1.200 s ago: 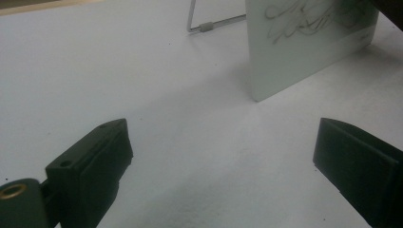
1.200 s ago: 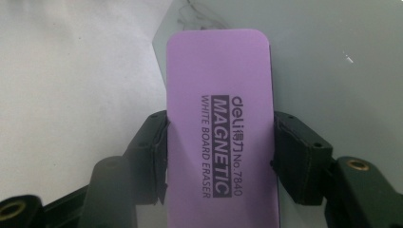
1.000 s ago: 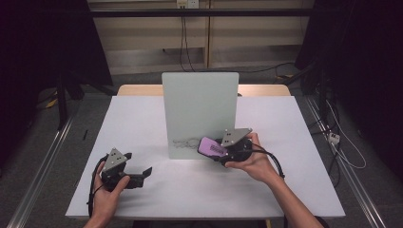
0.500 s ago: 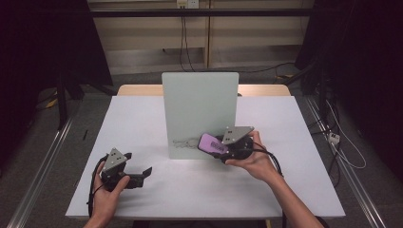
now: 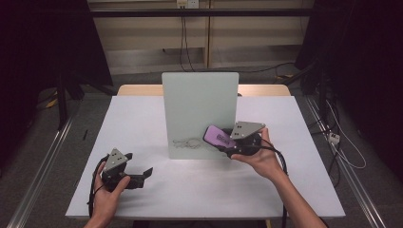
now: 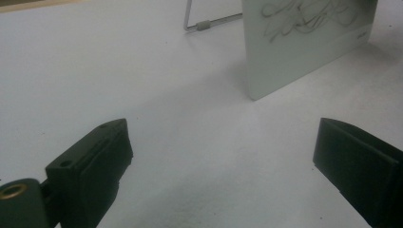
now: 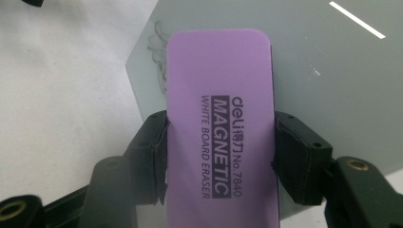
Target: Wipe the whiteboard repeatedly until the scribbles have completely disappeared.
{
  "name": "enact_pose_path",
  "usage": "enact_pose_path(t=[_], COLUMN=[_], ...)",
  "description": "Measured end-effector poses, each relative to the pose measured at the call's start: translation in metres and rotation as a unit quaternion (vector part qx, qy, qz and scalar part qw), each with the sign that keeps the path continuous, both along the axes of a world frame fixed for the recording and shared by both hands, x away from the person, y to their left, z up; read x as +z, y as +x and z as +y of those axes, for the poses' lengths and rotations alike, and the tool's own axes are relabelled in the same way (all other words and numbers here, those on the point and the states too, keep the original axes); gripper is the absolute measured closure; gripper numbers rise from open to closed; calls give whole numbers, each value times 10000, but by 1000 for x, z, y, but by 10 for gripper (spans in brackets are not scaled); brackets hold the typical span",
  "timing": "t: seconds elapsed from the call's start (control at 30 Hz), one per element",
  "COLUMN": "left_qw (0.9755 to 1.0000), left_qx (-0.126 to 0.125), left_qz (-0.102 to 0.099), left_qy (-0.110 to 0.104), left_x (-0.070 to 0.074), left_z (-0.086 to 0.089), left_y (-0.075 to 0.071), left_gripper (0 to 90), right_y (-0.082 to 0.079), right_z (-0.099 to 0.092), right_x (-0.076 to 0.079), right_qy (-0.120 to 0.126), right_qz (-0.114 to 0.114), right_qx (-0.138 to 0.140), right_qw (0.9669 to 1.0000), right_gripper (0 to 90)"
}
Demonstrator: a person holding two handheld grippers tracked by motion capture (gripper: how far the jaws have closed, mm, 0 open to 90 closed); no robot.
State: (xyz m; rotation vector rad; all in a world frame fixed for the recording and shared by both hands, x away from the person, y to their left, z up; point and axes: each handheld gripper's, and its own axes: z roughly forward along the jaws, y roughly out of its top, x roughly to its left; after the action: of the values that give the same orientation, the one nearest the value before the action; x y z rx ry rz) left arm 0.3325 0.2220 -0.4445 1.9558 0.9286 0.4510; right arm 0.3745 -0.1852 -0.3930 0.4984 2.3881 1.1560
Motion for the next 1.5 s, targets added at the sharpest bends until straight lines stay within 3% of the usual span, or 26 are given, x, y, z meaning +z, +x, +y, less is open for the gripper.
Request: enact_pose_path(t=[0.17, 0.93, 1.4, 1.5], left_qw=[9999, 10000, 10000, 10000], left_qx=[26, -29, -35, -25], left_qz=[85, 67, 69, 77], left_qy=[-98, -13, 8, -13], left_x=[-1, -1, -1, -1], left_z=[0, -1, -2, -2], left_y=[0, 0, 0, 0], left_gripper=[55, 55, 55, 55], right_y=[-2, -3, -2, 0], right_z=[9, 38, 48, 45], right_x=[-8, -34, -37, -31], right_qy=[-108, -375, -436, -321], right_qz=[66, 447, 480, 427], right_qx=[82, 316, 400, 352], right_qw=[9999, 9978, 9971, 9980], right_gripper=[417, 416, 416, 416])
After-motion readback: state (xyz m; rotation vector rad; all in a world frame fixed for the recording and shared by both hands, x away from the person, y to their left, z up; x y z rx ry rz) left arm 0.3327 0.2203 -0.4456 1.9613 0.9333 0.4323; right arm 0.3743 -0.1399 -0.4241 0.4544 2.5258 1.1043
